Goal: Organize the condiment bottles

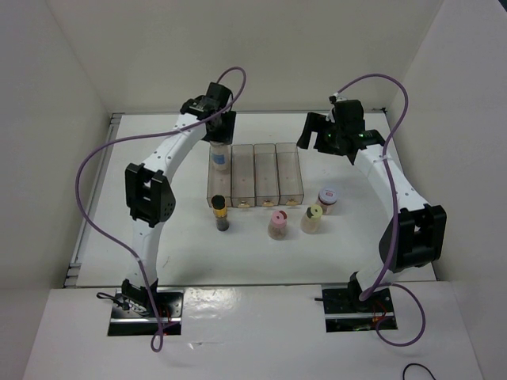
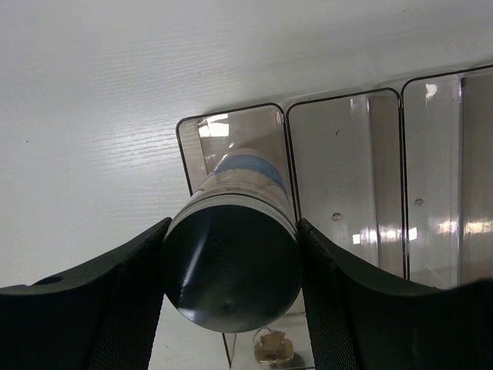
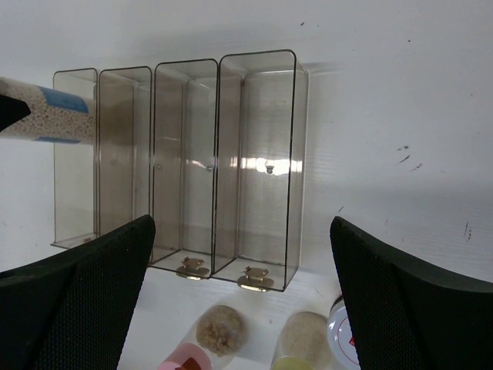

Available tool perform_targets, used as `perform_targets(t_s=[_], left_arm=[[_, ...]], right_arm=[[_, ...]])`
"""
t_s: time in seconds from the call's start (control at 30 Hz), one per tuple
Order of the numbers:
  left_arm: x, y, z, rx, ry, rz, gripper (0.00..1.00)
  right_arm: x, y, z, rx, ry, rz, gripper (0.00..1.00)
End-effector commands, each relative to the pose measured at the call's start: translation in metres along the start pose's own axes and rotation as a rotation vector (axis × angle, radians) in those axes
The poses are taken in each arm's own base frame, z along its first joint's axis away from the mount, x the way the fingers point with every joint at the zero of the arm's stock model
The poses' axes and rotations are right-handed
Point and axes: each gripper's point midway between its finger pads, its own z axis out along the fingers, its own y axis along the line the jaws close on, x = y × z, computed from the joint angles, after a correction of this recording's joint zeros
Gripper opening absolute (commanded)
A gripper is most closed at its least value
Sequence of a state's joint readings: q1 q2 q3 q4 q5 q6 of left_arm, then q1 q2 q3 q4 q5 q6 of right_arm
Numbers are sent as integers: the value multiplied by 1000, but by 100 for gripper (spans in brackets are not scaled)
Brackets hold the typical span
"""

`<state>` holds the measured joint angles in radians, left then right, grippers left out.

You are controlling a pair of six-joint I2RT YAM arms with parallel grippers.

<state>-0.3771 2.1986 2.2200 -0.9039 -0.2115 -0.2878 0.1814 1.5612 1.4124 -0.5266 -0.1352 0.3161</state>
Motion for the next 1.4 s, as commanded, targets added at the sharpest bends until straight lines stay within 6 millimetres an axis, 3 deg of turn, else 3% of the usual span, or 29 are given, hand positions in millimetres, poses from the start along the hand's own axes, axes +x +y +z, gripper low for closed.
perform_targets(t_s=[0.0, 0.27, 0.4, 0.63, 0.83, 0.93, 1.07, 1.13, 1.17, 1.27, 1.3, 1.33, 1.37], left_arm=[[-24, -9, -2, 21, -88, -5, 41], [-17, -5, 8, -5, -71, -10, 42], [-10, -5, 12, -9, -53, -7, 49], [2, -2, 14, -38, -37, -5, 72], [3, -8, 0, -33, -50, -2, 93], [-8, -10, -24, -26, -91, -14, 100], [-27, -4, -69, -16, -167, -41, 100], [-41, 0, -100, -1, -225, -56, 100], [-45, 4, -118, -4, -249, -71, 100], [-49, 9, -145, 7, -285, -90, 100], [-54, 11, -162, 17, -318, -107, 100], [-53, 12, -169, 19, -327, -110, 100], [-54, 23, -178, 17, -341, -137, 100]], right_arm=[[-6, 0, 3, -14, -23, -12, 98], [-8, 2, 3, -26, -29, -14, 98], [-6, 8, 2, -56, -18, -14, 98], [-16, 19, -17, -99, -53, -34, 98], [-22, 57, -42, -187, -90, -114, 98], [-29, 82, -60, -245, -123, -182, 98], [-9, 139, -90, -382, -148, -326, 98], [1, 154, -107, -412, -192, -389, 98], [16, 172, -114, -455, -190, -419, 98], [30, 189, -129, -506, -240, -426, 98], [39, 199, -134, -550, -235, -427, 98], [49, 203, -131, -571, -215, -426, 98], [47, 211, -135, -595, -231, -415, 98]])
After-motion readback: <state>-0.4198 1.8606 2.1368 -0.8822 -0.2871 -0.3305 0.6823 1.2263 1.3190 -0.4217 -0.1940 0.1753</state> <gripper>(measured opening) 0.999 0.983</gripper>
